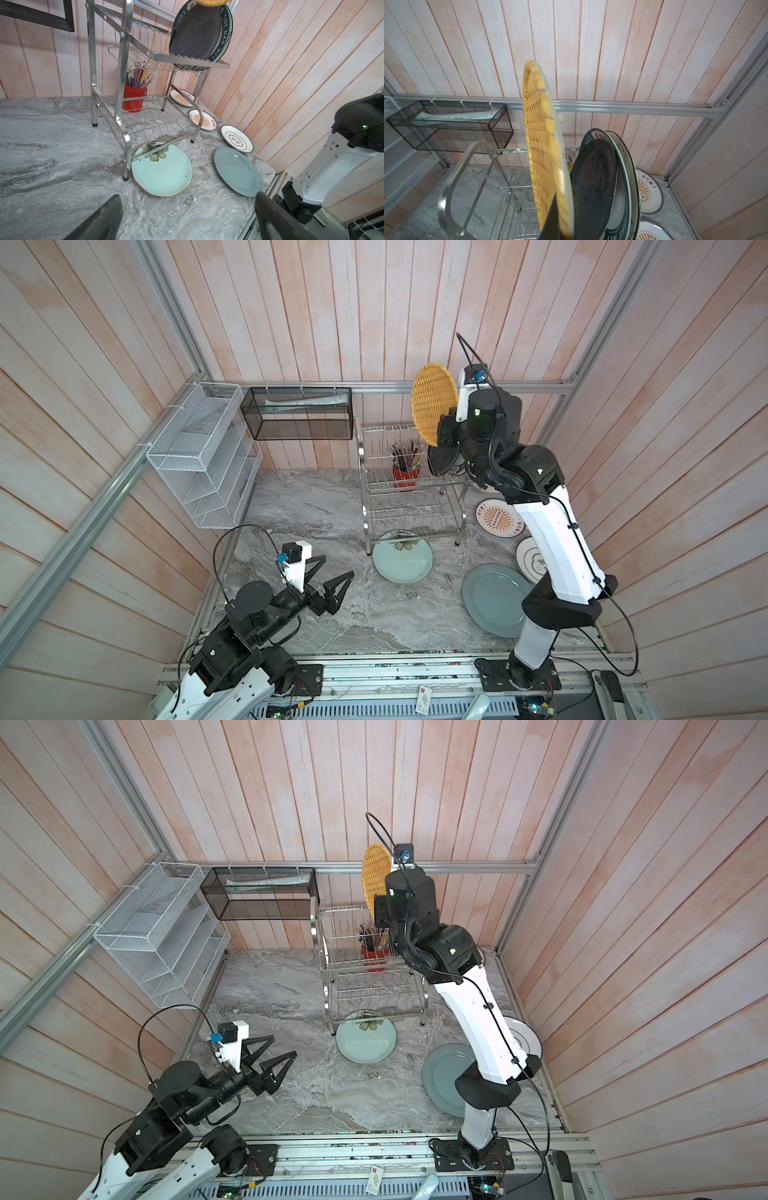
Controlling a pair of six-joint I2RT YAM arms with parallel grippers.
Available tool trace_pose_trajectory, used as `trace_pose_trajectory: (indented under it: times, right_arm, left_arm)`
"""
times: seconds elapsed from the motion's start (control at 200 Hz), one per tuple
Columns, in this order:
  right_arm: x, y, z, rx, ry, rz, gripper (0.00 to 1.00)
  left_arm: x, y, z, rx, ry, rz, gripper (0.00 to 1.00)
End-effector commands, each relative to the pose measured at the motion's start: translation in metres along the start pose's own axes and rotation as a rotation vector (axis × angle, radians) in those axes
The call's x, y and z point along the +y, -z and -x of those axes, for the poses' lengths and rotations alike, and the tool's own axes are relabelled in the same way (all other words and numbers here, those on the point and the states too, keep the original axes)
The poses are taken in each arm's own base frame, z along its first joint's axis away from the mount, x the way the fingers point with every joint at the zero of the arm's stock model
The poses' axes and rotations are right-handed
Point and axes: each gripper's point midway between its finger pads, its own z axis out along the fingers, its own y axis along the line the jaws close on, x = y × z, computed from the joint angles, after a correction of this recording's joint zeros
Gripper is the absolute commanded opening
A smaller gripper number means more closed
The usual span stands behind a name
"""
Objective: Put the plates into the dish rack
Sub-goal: 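Lift the bamboo tray with the right gripper up to the rack's upper tier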
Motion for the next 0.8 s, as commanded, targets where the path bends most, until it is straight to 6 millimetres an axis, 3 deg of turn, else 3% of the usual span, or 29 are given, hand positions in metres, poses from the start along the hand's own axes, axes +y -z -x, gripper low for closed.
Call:
trace_pose_trajectory:
  times: [0.0, 0.375, 0.79]
  right_arm:
    - [-0.012, -0.008, -0.001, 0.002, 0.015, -0.042, 0.0]
    - [-0.01, -0.043, -0.041, 0.077, 0.109, -0.14, 0.0]
    - [-0.015, -0.068, -0.071, 0.134, 0.145, -0.161, 0.0]
  left_arm:
    - [-0.003, -0.001, -0.005, 0.006, -0.008, -0.026, 1.0]
    - [-0.008, 0.0, -0.004, 0.005, -0.008, -0.057, 1.0]
    - [-0.012, 0.002, -0.003, -0.005, -0.008, -0.081, 1.0]
